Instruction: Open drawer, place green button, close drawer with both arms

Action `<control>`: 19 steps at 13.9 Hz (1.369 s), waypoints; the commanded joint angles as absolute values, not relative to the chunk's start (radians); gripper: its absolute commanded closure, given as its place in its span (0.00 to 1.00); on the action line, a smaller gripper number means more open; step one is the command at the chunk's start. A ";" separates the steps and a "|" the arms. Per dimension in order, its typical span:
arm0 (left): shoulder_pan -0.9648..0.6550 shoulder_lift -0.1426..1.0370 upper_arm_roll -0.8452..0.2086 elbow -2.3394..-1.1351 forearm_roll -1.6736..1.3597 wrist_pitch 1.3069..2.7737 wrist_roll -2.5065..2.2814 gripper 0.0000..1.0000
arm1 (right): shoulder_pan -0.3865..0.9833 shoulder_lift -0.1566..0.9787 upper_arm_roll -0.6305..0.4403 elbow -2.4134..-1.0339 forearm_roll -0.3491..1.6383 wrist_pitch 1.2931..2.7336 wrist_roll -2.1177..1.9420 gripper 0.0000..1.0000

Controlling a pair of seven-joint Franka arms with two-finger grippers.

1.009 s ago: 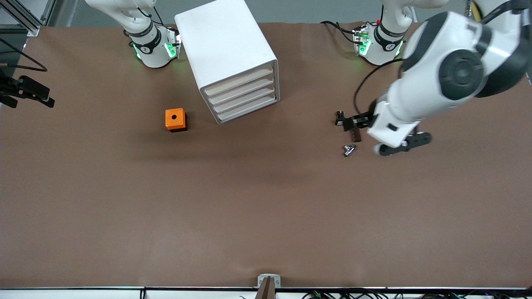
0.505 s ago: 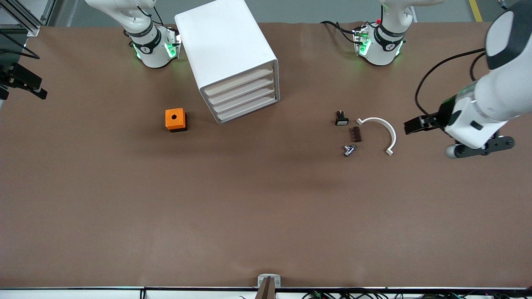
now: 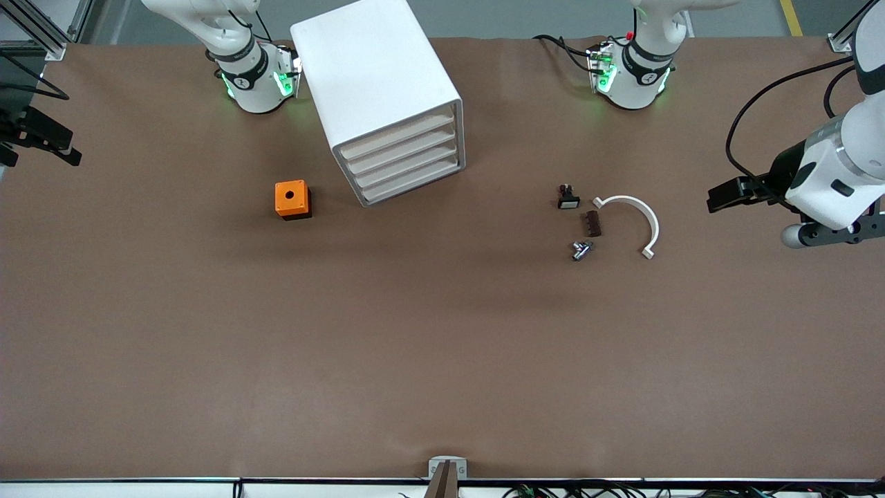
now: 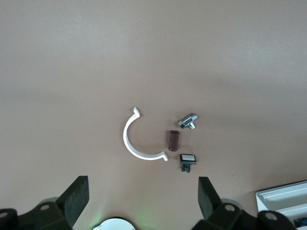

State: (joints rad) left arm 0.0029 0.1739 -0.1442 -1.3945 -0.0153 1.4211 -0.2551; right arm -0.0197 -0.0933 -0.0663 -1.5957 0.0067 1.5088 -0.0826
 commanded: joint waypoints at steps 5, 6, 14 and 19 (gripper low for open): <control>-0.009 -0.006 -0.092 -1.661 0.008 1.575 -0.167 0.00 | -0.032 -0.112 -0.058 -1.614 0.012 1.511 -0.095 0.00; -0.009 -0.035 -0.075 -1.702 0.008 1.606 -0.149 0.00 | -0.031 -0.112 -0.058 -1.614 0.012 1.511 -0.095 0.00; 0.000 -0.084 -0.058 -1.752 0.006 1.701 -0.110 0.00 | -0.037 -0.113 -0.061 -1.614 0.012 1.512 -0.155 0.00; 0.006 -0.074 -0.058 -1.684 0.006 1.701 -0.123 0.00 | -0.035 -0.114 -0.060 -1.612 0.012 1.511 -0.150 0.00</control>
